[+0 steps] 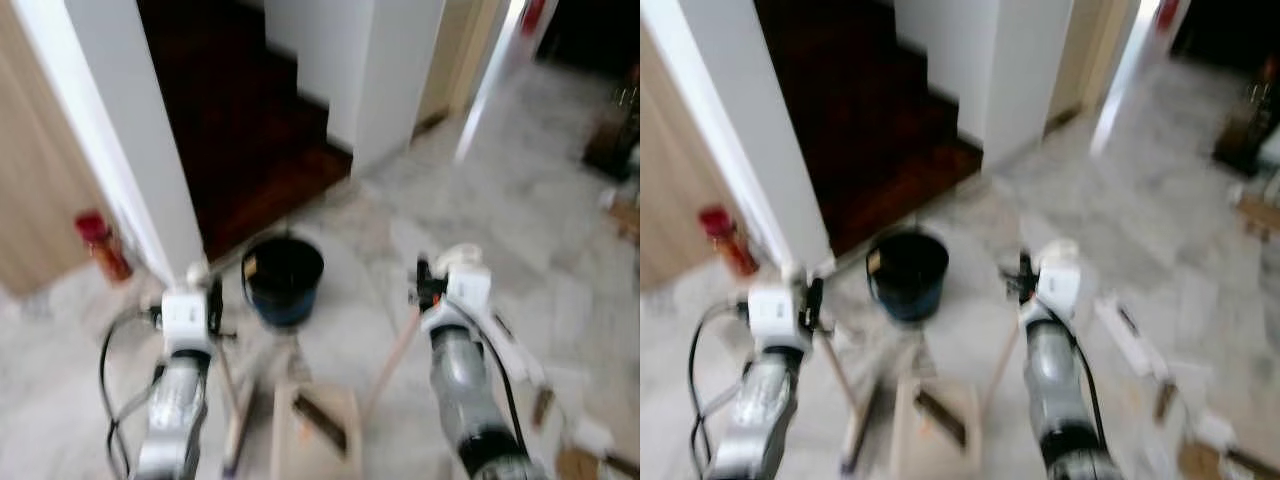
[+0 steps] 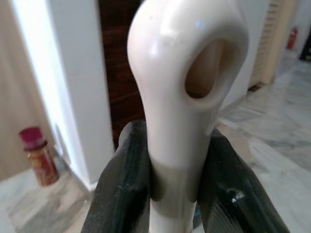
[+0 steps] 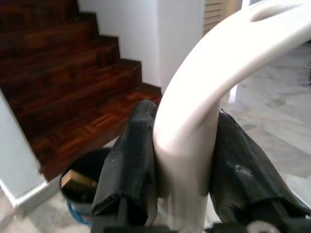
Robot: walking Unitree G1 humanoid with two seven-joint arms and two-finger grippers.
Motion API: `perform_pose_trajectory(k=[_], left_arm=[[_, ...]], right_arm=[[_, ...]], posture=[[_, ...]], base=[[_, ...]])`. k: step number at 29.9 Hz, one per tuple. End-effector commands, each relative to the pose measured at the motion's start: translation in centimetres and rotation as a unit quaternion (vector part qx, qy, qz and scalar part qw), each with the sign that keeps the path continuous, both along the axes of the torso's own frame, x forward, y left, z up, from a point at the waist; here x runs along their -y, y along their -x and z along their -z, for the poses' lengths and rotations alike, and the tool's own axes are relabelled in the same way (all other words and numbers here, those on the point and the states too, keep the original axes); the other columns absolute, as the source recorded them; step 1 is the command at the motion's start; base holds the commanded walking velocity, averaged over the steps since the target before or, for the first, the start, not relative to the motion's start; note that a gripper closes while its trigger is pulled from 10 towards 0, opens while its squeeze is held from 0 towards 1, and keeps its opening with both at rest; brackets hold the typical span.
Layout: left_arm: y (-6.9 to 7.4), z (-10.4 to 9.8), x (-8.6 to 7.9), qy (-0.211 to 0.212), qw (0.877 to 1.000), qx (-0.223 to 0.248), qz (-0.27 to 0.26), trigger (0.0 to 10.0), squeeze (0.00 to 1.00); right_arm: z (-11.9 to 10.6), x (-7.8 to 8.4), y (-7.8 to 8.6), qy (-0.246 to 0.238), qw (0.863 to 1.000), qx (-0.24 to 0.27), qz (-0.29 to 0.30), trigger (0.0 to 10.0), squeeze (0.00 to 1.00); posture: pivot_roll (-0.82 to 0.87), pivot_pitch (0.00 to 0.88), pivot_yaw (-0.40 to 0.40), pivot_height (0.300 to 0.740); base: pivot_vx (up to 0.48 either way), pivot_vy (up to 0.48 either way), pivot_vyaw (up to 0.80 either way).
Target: Sweep floor
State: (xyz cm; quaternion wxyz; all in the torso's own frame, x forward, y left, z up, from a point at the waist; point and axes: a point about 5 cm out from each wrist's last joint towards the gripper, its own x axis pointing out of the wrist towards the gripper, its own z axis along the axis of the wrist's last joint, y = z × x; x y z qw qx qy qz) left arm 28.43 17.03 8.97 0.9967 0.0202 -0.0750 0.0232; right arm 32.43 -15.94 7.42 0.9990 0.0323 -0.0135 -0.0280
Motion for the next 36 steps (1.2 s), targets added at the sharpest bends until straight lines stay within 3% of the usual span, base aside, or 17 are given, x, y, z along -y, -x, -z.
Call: perform_pose_trajectory(k=[1,8,26,36], left_arm=[[-0.2,-1.2,-0.8,-0.008,1.000,0.025,-0.010,10.0,0.00],[-0.2,-1.2,-0.7,-0.012,1.000,0.025,-0.011,10.0,0.00],[-0.4,-2.2,-0.3,-0.023,0.999,0.039,-0.009,10.0,0.00],[-0.5,-2.4,-0.2,-0.033,0.998,0.045,-0.006,10.0,0.00]], right_arm=[[-1.6,-0.8,-0.8,-0.003,0.999,0.031,-0.009,10.0,0.00],[-1.6,-0.8,-0.8,-0.003,0.999,0.030,-0.011,10.0,0.00],[-3.3,-1.2,-1.4,-0.015,0.998,0.062,-0.015,10.0,0.00],[-7.4,-1.2,-2.3,-0.039,0.990,0.135,-0.013,10.0,0.00]], posture=[[0.07,0.000,-0.031,0.740],[0.07,0.000,-0.033,0.740],[0.07,0.000,-0.032,0.740],[0.07,0.000,-0.027,0.740]], base=[[0.000,0.364,0.00],[0.000,0.341,0.00],[0.000,0.000,0.00],[0.000,0.000,0.00]])
